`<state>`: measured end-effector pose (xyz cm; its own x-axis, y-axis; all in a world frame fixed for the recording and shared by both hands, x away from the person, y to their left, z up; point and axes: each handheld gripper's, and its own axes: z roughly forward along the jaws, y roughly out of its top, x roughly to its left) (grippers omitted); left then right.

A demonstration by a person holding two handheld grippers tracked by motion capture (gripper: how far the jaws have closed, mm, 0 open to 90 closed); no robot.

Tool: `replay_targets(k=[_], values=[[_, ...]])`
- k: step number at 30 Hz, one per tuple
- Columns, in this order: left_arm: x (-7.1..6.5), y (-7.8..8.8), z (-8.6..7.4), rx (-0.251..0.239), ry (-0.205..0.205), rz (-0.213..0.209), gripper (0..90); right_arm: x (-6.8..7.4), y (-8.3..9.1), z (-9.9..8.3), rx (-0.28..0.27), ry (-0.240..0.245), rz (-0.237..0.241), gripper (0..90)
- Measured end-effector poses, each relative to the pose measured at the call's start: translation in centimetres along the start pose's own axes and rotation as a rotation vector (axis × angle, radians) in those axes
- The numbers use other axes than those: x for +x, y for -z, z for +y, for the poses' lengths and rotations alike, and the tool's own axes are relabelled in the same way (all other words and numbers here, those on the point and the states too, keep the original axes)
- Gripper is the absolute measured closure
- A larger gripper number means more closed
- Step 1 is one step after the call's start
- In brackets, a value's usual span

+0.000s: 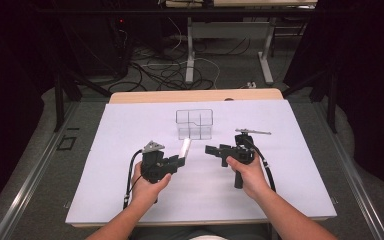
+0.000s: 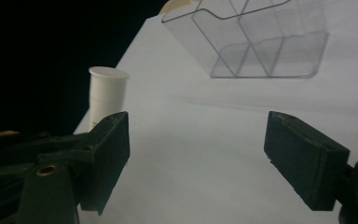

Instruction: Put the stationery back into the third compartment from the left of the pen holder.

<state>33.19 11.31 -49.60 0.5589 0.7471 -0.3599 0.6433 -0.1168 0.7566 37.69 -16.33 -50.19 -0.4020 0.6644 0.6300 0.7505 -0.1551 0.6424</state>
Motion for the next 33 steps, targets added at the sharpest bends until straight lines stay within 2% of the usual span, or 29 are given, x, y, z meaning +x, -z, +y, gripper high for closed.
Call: replay_targets(k=[3,8,11,16,17,21,26,33], values=[[0.0,0.0,0.0,0.000,0.002,0.001,71.5,0.2,-0.7,0.2,0.007,-0.046,0.047,24.3],[0.1,-0.1,0.0,-0.004,0.004,0.001,71.5,0.9,-1.7,0.3,0.016,-0.061,0.056,27.9],[0.0,-0.1,0.0,-0.007,0.003,-0.002,71.5,1.3,-2.2,0.2,0.020,-0.088,0.075,30.1],[-0.1,-0.2,0.0,-0.005,-0.003,-0.008,71.5,1.8,-2.8,0.1,0.013,-0.095,0.085,34.0],[-0.1,-0.3,0.0,-0.005,-0.005,-0.009,71.5,2.0,-2.8,0.1,0.028,-0.101,0.096,34.0],[-0.3,-0.4,-0.1,0.003,-0.013,-0.020,71.5,2.4,-3.2,0.0,0.028,-0.092,0.106,34.5],[-0.6,-0.5,-0.1,0.007,-0.033,-0.035,71.5,2.5,-3.8,0.0,0.050,-0.127,0.145,37.9],[-1.0,-0.7,-0.2,0.010,-0.062,-0.053,71.5,2.5,-4.3,-0.2,0.064,-0.143,0.158,45.5]])
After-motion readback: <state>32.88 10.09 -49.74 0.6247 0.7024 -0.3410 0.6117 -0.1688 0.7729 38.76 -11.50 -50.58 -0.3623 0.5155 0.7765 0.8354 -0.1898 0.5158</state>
